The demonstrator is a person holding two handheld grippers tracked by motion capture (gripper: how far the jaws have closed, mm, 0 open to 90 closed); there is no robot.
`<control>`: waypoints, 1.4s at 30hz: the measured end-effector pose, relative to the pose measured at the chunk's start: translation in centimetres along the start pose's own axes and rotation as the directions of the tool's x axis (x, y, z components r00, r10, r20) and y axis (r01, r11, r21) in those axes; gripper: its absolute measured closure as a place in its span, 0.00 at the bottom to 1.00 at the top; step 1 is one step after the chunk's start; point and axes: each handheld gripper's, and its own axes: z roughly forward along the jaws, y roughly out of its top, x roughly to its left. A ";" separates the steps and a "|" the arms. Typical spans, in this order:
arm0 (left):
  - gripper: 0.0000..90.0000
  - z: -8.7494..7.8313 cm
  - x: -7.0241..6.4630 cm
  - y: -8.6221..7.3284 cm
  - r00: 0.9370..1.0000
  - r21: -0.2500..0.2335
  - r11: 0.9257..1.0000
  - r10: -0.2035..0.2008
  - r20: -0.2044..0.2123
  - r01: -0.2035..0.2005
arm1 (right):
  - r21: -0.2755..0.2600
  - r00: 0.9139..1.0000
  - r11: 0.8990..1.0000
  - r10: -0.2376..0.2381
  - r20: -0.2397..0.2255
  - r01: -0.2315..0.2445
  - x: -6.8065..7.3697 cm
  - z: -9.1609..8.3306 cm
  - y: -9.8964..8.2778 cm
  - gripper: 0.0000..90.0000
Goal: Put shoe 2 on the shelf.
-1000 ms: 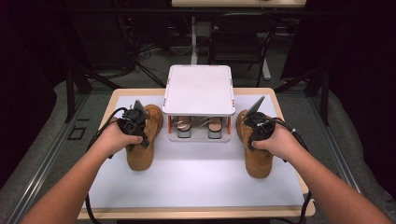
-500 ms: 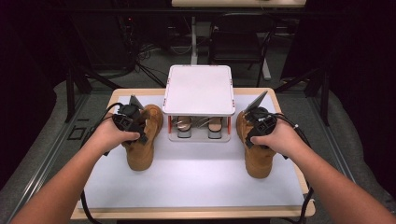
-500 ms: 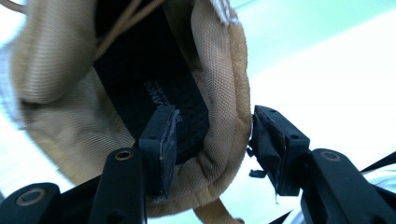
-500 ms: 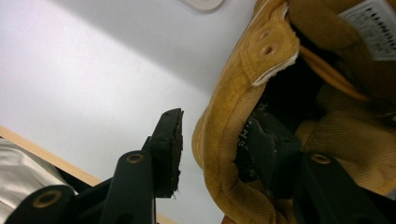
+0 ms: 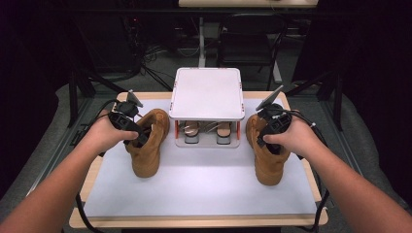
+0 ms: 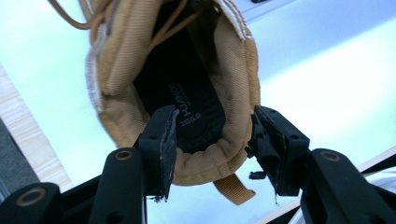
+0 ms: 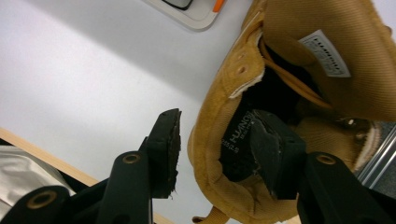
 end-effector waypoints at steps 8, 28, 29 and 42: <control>0.56 -1.0 0.6 -0.1 1.000 -0.004 1.000 -0.012 -0.009 0.012 | 0.006 1.000 1.000 0.011 0.014 -0.011 -0.8 -0.7 0.1 0.59; 0.56 -1.4 2.9 -0.2 0.995 0.031 0.996 -0.086 -0.046 0.087 | 0.012 0.994 0.995 0.096 0.048 -0.097 -4.2 -1.9 -0.2 0.58; 0.56 -1.3 3.1 -0.2 0.995 0.031 0.995 -0.089 -0.048 0.091 | 0.009 0.993 0.994 0.105 0.053 -0.106 -4.5 -1.9 -0.3 0.58; 0.56 1.3 4.0 0.2 0.991 0.069 0.990 -0.123 -0.051 0.127 | 0.004 0.985 0.988 0.152 0.082 -0.153 -6.5 -1.5 -1.1 0.58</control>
